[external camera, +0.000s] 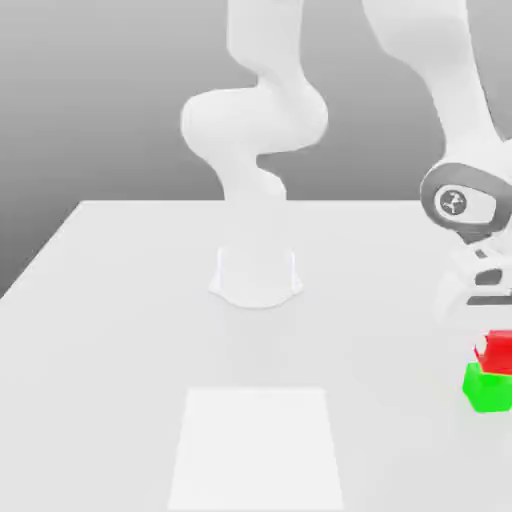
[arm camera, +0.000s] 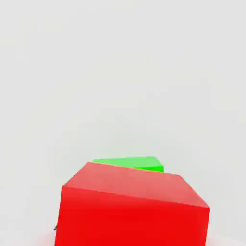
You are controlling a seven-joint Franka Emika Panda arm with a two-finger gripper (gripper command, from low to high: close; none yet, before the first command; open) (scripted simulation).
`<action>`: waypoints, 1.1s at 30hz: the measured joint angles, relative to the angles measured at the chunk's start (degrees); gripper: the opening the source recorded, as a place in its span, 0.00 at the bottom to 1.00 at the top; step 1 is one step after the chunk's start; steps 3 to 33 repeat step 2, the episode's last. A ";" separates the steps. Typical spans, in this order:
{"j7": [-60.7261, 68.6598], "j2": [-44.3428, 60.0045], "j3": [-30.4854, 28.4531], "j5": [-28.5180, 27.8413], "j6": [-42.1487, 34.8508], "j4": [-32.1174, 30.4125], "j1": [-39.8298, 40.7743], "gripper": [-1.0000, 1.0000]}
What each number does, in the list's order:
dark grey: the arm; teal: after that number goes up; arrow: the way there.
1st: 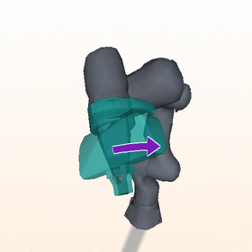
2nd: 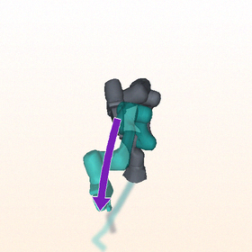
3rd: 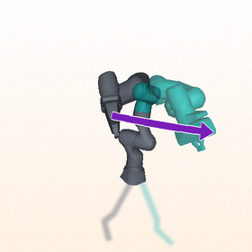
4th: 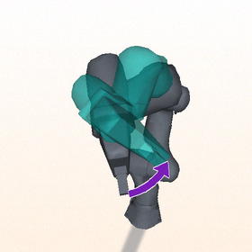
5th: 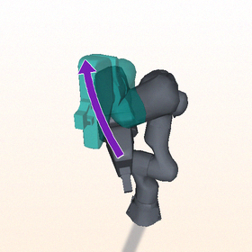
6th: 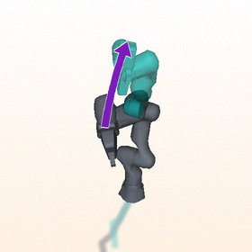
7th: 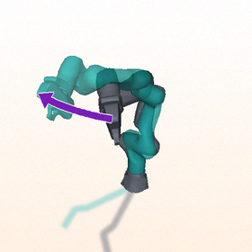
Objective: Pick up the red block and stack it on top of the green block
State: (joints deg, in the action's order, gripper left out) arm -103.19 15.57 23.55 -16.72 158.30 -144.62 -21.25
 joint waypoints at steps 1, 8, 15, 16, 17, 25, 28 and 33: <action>0.00 0.00 0.00 0.00 0.00 0.00 0.00 1.00; 0.00 0.00 0.00 0.00 0.00 0.00 0.00 1.00; 0.00 0.00 0.00 0.00 0.00 0.00 0.00 1.00; 0.00 0.00 0.00 0.00 0.00 0.00 0.00 1.00; 0.00 0.00 0.00 0.00 0.00 0.00 0.00 1.00; 0.00 0.00 0.00 0.00 0.00 0.00 0.00 1.00; 0.00 0.00 0.00 0.00 0.00 0.00 0.00 1.00; 0.00 0.00 0.00 0.00 0.00 0.00 0.00 1.00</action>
